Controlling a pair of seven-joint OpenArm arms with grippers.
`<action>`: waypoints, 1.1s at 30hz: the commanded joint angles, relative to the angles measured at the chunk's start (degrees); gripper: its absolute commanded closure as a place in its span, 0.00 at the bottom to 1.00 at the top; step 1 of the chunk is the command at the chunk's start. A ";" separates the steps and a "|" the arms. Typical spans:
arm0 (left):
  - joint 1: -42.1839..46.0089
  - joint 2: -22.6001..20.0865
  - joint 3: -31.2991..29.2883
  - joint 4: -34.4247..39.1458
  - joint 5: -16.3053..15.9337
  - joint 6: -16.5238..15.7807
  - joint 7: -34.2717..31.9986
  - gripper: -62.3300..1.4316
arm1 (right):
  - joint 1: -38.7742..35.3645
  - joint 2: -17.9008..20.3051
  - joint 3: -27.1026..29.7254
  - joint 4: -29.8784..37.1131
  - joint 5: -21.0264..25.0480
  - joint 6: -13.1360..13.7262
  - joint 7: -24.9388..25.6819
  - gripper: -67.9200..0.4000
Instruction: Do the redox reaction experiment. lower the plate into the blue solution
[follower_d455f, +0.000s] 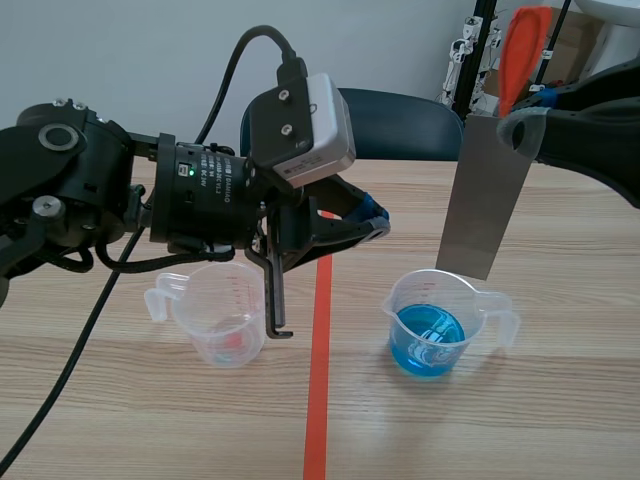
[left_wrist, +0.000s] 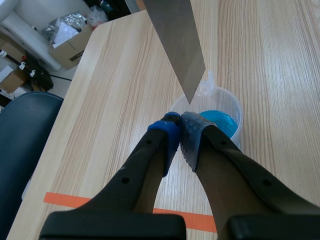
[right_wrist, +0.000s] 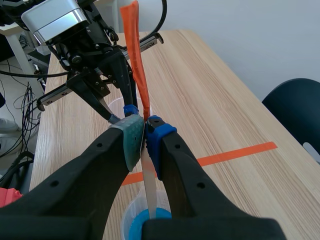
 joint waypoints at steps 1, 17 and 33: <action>-0.94 0.28 -0.17 0.28 -0.59 0.31 -0.81 0.93 | 0.68 0.76 0.85 0.48 0.90 0.68 1.53 0.99; -0.94 0.28 -0.17 0.28 -0.59 0.31 -0.81 0.93 | 0.66 0.61 0.85 0.48 1.73 0.68 1.51 0.99; -0.94 0.28 -0.17 0.28 -0.59 0.31 -0.83 0.93 | 0.66 0.44 0.85 0.48 1.73 0.68 3.76 0.99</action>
